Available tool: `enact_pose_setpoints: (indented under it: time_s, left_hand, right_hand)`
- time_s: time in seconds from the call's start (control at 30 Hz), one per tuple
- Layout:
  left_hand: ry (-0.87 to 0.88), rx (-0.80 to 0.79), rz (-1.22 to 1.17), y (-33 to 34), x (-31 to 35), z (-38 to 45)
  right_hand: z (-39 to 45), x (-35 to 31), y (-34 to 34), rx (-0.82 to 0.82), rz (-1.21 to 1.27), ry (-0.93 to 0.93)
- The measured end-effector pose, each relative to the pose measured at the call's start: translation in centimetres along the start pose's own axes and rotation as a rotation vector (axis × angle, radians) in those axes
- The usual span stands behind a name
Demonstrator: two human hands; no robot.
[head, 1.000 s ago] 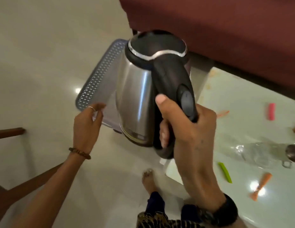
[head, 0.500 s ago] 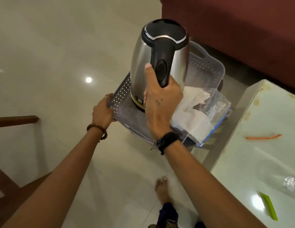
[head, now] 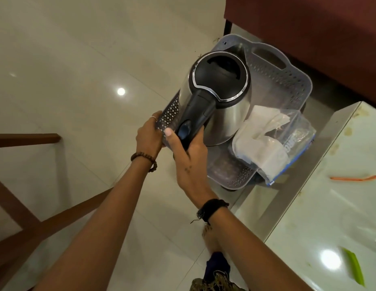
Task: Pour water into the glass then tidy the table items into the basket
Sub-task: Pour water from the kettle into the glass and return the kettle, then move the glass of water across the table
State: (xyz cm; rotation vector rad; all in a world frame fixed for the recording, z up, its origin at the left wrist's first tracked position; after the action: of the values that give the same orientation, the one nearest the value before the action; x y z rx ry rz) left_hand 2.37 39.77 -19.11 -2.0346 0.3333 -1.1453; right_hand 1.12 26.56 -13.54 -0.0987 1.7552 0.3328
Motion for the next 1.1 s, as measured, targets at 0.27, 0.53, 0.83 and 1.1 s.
enact_pose_setpoints:
  time_s: [0.27,0.53,0.83,1.1]
  left_hand:
    - [-0.236,0.295,-0.377,1.4,-0.7,-9.5]
    - [-0.248,0.034,-0.548,13.9,6.5,-25.7]
    - [-0.058,-0.298,-0.466,27.0,18.3,-34.3]
    - [0.107,-0.555,-0.365,36.4,22.7,-36.6]
  right_hand:
    - [-2.0,0.0,-4.4,-0.170,-0.211,0.066]
    - [-10.7,-0.2,-20.6,0.082,-0.301,0.079]
    - [-24.7,-1.3,-42.7,0.400,-0.401,0.179]
    - [-31.4,1.2,-55.0,0.594,-0.349,0.263]
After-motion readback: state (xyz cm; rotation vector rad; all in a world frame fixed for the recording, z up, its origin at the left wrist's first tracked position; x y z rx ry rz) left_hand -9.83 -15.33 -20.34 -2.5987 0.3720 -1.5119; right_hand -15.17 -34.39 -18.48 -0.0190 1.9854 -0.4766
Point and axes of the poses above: each hand's wrist, its own z-axis towards the middle knuckle, its own y-axis out of the palm, x = y × z, the point moved 9 cm from there along z, towards the middle knuckle, and after that the axes turned 1 degree about z, right-handed, at the moved point
